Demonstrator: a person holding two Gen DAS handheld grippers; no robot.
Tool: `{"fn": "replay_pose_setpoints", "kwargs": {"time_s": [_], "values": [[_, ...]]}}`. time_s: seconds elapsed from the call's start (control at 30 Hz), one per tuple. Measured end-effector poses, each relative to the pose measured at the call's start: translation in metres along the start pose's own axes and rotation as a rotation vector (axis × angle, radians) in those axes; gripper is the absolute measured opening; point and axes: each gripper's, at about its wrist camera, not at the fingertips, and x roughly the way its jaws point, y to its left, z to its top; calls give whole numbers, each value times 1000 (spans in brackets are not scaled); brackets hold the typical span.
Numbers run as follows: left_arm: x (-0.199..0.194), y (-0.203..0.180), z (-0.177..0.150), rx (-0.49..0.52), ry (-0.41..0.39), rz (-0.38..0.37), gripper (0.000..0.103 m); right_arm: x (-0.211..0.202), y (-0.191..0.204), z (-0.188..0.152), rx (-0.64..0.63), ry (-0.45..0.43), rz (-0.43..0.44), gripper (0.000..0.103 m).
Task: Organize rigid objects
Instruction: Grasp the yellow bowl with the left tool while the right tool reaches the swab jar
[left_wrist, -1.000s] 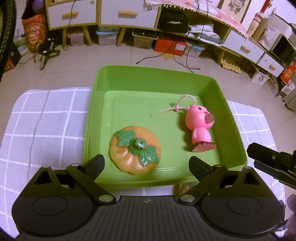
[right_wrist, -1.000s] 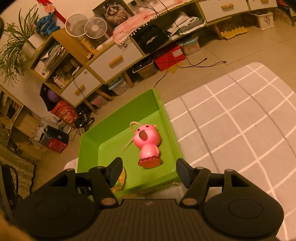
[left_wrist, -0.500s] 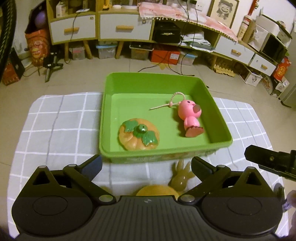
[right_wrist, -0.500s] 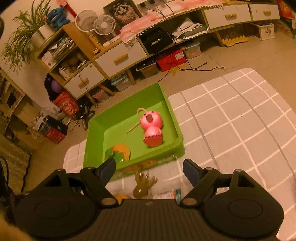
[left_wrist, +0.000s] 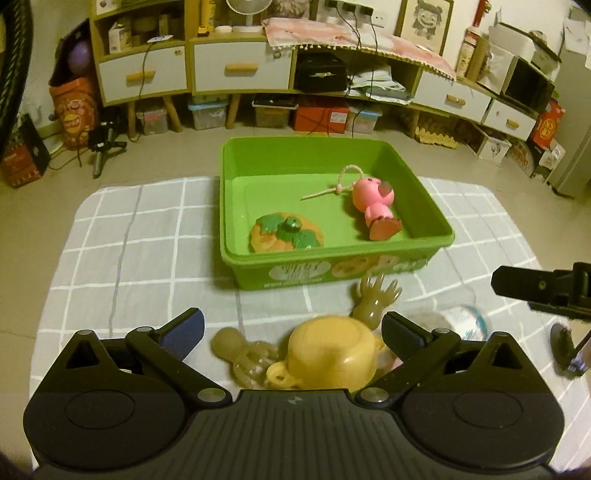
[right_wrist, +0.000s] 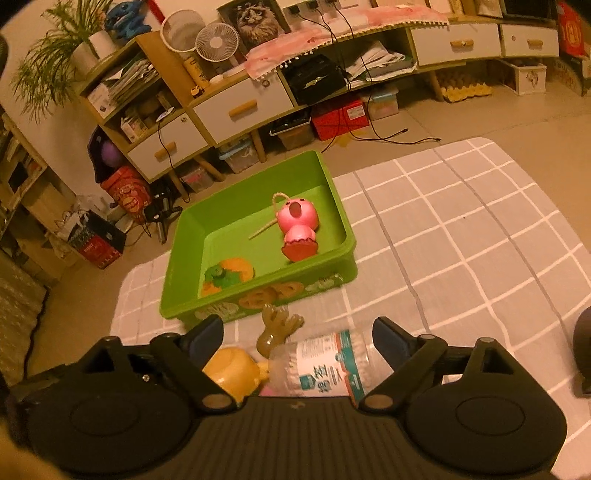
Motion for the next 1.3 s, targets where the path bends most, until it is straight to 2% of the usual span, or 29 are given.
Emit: {"fn": "replay_pose_setpoints", "kwargs": {"time_s": [0.37, 0.57, 0.67, 0.87, 1.0, 1.3], "values": [[5, 10, -34, 61, -33, 44, 101, 7, -12, -21, -45, 8, 1, 80], [4, 24, -44, 33, -28, -10, 101, 12, -28, -27, -8, 39, 38, 81], [1, 25, -51, 35, -46, -11, 101, 15, -37, -31, 30, 63, 52, 82], [4, 18, -68, 98, -71, -37, 101, 19, -40, -41, 34, 86, 51, 82], [8, 13, -72, 102, -79, -55, 101, 21, -41, -47, 37, 86, 40, 82], [10, 2, -76, 103, -184, -69, 101, 31, -34, -57, 17, 116, 32, 82]]}}
